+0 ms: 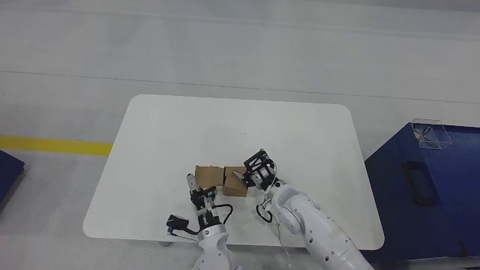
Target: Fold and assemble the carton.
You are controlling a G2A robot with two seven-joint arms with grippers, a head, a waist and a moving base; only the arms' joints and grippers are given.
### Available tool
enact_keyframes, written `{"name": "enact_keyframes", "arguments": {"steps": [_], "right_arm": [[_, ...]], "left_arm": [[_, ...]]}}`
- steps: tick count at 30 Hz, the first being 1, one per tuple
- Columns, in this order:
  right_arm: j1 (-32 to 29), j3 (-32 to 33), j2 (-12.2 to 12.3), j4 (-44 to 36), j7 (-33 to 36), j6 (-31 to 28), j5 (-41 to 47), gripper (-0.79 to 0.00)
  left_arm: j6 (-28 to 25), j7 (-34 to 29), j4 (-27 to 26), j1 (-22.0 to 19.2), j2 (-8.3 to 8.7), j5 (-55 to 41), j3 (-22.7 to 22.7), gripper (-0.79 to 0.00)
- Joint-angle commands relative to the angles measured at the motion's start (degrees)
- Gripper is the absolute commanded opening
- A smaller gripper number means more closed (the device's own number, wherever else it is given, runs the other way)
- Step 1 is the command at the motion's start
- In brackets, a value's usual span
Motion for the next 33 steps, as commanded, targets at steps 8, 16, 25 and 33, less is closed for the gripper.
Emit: {"name": "enact_keyframes", "arguments": {"steps": [8, 16, 25, 33], "right_arm": [[-0.33, 0.76, -0.24, -0.56, 0.69, -0.79, -0.76, 0.0], [-0.71, 1.62, -0.46, -1.05, 1.32, -0.71, -1.02, 0.0], [-0.95, 1.58, -0.91, -0.99, 1.74, -0.5, -1.88, 0.0], [-1.36, 1.91, -1.17, -1.28, 2.01, -0.55, -2.68, 0.0]], "left_arm": [[0.05, -1.47, 0.31, -0.6, -0.32, 4.25, 0.74, 0.0], [8.63, -6.54, -1.85, 0.26, -0.25, -6.33, -0.38, 0.0], [12.02, -8.74, -1.64, 0.26, -0.3, -12.51, -1.95, 0.0], [12.61, -10.11, 3.53, -3.45, -0.8, -17.01, -3.9, 0.0]]}}
